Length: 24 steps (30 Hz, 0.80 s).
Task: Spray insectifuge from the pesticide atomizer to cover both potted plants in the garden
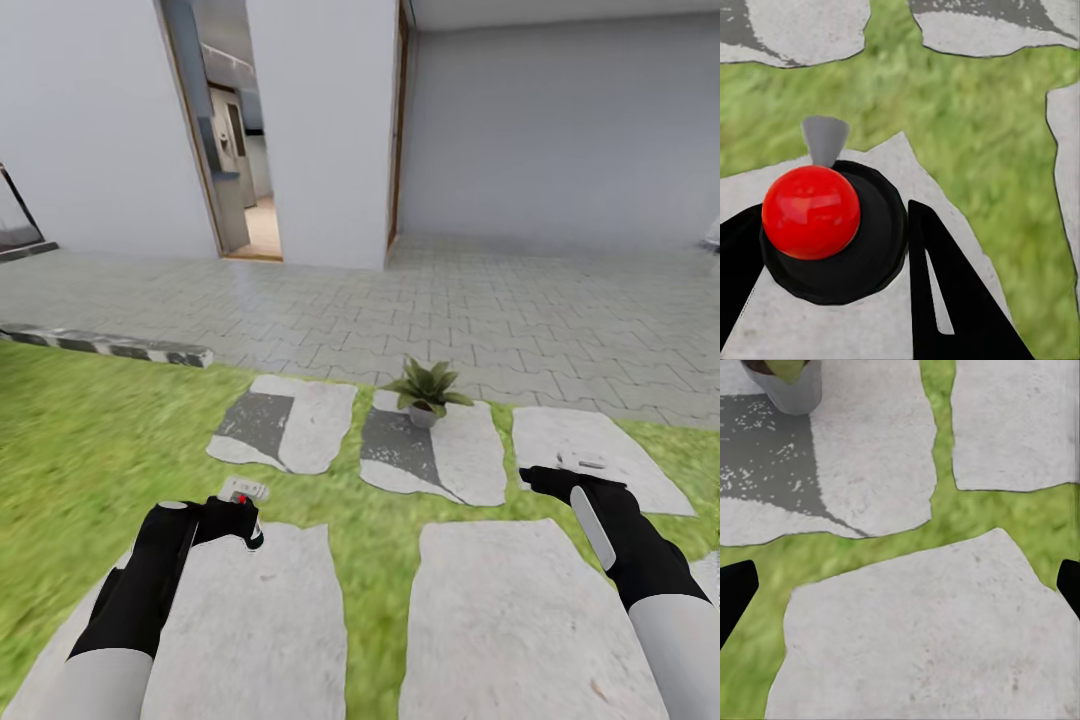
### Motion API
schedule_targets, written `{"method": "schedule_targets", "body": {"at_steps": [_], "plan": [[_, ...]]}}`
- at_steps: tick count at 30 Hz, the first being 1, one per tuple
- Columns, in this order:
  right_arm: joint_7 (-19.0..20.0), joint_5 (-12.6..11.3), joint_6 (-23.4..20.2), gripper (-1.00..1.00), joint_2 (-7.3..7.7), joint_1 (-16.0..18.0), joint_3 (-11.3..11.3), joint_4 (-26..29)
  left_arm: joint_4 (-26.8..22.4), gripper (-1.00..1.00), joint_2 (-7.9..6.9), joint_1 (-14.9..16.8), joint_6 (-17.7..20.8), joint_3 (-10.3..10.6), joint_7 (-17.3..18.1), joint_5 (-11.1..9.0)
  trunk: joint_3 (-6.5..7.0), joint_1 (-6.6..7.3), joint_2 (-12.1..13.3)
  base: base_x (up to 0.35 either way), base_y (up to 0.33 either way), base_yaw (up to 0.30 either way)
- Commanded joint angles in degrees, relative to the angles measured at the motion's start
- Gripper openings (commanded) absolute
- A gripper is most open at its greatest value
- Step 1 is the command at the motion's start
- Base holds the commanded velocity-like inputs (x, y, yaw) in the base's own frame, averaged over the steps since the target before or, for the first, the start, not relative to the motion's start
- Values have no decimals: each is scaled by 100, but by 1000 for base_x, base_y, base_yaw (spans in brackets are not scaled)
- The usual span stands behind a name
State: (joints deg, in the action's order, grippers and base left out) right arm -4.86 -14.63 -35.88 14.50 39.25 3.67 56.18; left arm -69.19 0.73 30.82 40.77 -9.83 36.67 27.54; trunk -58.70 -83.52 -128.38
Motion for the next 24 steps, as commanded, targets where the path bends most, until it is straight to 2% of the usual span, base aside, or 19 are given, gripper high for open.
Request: {"method": "schedule_targets", "body": {"at_steps": [1, 13, 24], "plan": [[-50, -64, -24, 100, 1, 4, -6, 7, -7, -100, 6, 3, 10, -19, 60, 56, -5, -2, -2, 286, 204, -255], [-50, -61, -24, 100, 2, 4, -6, 7, -7, -100, 6, 3, 10, -18, 60, 53, -5, -2, -2, 285, 205, -235], [-50, -63, -24, 100, 1, 4, -6, 7, -13, -100, 6, 3, 10, -19, 60, 52, -5, -2, -2, 282, 210, -27]]}}
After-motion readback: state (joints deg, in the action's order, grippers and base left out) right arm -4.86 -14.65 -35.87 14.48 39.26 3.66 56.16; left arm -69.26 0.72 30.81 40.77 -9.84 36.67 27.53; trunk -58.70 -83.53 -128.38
